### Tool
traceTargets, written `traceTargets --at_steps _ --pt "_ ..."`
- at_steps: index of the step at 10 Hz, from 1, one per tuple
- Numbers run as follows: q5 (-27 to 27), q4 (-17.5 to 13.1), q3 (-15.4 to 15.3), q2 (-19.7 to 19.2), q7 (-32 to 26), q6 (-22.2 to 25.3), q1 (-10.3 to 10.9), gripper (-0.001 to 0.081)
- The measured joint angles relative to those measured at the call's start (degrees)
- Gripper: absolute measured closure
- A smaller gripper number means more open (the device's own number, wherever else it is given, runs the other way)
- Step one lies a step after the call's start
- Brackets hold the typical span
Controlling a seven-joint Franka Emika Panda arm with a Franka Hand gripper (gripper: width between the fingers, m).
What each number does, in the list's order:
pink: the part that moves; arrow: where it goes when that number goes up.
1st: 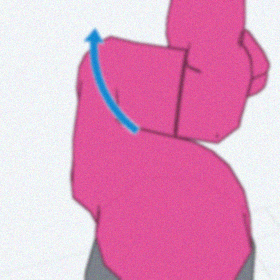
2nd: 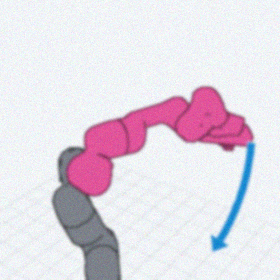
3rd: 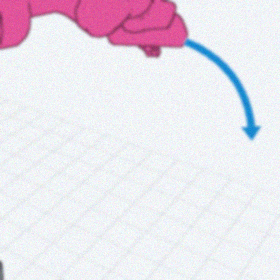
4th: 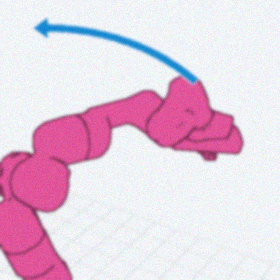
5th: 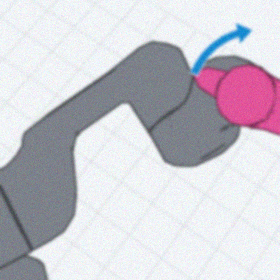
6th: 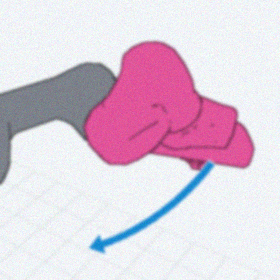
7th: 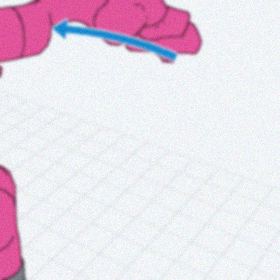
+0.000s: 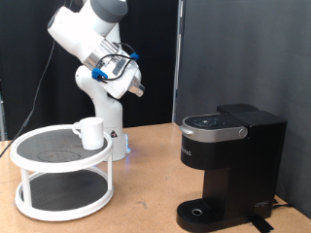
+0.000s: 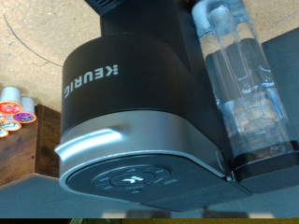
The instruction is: Make a cup of coffee with the keurig machine
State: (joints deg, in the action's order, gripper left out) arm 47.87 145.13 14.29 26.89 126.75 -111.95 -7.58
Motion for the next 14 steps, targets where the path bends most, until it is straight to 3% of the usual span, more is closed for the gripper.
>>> traceTargets --at_steps 2,5,9,12,14 --pt "0.0 0.0 1.3 0.2 -1.7 1.3 -0.1 0.0806" --pt "2.9 1.4 7.4 2.9 -11.3 3.1 -0.8 0.0806" --pt "-5.5 -0.2 14.9 3.8 -13.2 15.3 -4.3 0.0806" --pt "-10.7 -0.5 18.7 4.2 -16.3 18.7 -7.1 0.0806" --pt "-11.5 -0.4 19.3 4.6 -16.9 19.5 -7.9 0.0806"
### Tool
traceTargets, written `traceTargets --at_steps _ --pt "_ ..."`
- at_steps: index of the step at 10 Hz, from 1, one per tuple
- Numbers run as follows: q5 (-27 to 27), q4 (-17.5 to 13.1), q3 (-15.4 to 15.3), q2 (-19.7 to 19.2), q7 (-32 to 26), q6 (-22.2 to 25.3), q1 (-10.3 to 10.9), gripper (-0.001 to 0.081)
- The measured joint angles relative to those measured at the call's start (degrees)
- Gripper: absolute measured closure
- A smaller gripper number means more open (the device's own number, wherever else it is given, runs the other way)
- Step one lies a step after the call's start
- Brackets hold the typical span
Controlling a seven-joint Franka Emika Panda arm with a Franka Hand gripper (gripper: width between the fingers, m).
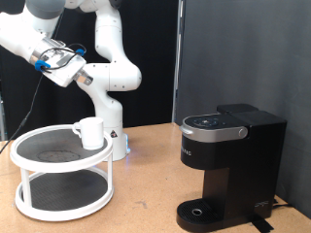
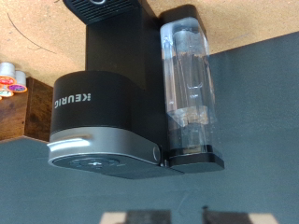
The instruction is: Make a cup of coffee with the keurig machine
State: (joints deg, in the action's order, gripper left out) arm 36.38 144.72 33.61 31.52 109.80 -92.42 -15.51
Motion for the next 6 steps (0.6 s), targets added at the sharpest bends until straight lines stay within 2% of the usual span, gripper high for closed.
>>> traceTargets --at_steps 3,6 --pt "-1.6 0.1 1.3 -0.2 -3.0 -0.1 -0.2 0.0806" --pt "-2.3 0.2 3.4 -0.5 -3.1 -0.8 -1.3 0.0806"
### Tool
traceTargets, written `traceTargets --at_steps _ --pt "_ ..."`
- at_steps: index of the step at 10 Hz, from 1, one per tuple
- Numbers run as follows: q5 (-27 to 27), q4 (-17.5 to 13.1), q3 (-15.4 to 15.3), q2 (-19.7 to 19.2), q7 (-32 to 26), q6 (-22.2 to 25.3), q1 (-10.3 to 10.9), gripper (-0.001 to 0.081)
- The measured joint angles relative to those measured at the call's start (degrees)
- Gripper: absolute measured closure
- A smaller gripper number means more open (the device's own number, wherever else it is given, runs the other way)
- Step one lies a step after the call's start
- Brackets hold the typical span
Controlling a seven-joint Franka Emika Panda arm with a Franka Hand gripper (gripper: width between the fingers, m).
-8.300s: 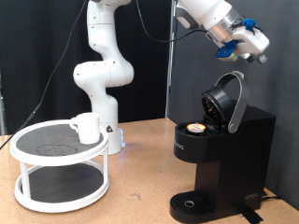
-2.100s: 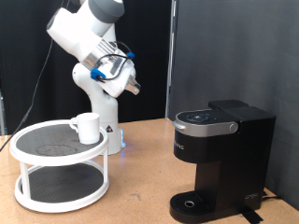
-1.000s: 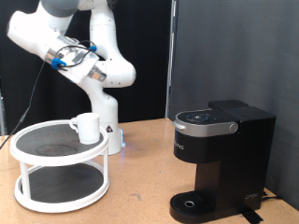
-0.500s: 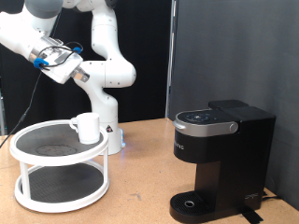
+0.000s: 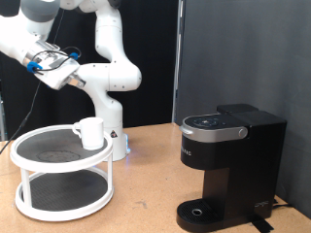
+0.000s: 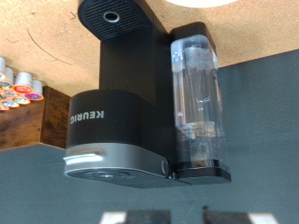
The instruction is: Make a cup of coffee with the keurig machine
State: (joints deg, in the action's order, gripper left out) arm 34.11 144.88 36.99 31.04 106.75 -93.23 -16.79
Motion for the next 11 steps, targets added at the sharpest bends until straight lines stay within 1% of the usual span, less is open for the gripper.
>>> traceTargets --at_steps 3,6,8,9,10,11 --pt "-1.1 -0.5 1.4 -1.4 0.9 0.1 -0.8 0.0806" --pt "-5.3 -0.8 2.5 -3.0 1.1 1.0 -1.4 0.0806" --pt "-6.8 -0.8 3.6 -3.8 0.3 1.0 -1.5 0.0794" --pt "-6.9 -0.8 4.3 -4.1 -0.2 1.0 -1.5 0.0622" --pt "-6.8 -0.7 4.9 -4.2 -0.9 0.8 -1.5 0.0622" --pt "-6.5 -0.5 5.5 -4.2 -1.6 0.6 -1.5 0.0428"
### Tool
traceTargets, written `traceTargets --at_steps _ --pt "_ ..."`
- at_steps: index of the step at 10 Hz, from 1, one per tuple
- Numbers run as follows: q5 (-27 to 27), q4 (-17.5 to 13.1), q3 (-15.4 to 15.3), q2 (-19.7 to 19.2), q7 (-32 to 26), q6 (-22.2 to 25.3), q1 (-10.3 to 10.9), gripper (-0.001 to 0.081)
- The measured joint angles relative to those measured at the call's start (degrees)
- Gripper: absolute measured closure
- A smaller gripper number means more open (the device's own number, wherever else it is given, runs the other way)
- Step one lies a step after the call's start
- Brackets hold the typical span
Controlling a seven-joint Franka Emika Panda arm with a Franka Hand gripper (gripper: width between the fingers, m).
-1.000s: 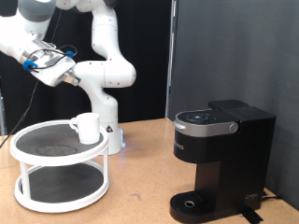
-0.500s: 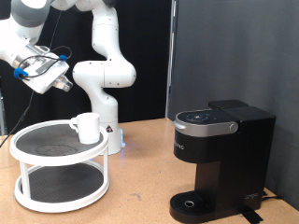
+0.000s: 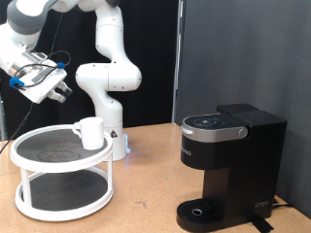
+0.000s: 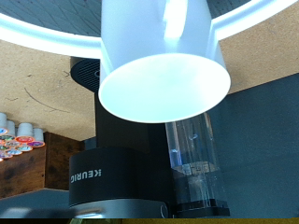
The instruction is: Make a cup of coffee with the keurig machine
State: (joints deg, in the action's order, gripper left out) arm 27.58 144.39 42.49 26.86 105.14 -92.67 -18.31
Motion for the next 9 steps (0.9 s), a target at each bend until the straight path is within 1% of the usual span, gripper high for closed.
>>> traceTargets --at_steps 1,2,3,4,5,7,9 --pt "0.6 0.2 0.6 0.0 -0.8 -0.4 0.0 0.0287" --pt "1.4 0.4 1.1 0.0 -1.6 -1.0 0.0 0.0287" --pt "2.7 0.7 1.4 0.0 -2.4 -2.0 0.0 0.0157" --pt "4.5 1.4 1.6 0.0 -3.7 -3.7 0.0 0.0157" --pt "6.1 2.4 1.7 0.0 -5.1 -5.9 0.1 0.0088" --pt "7.3 4.5 1.7 -0.1 -7.7 -9.2 0.2 0.0076" --pt "6.8 6.2 1.7 -0.4 -9.8 -10.9 0.2 0.0072"
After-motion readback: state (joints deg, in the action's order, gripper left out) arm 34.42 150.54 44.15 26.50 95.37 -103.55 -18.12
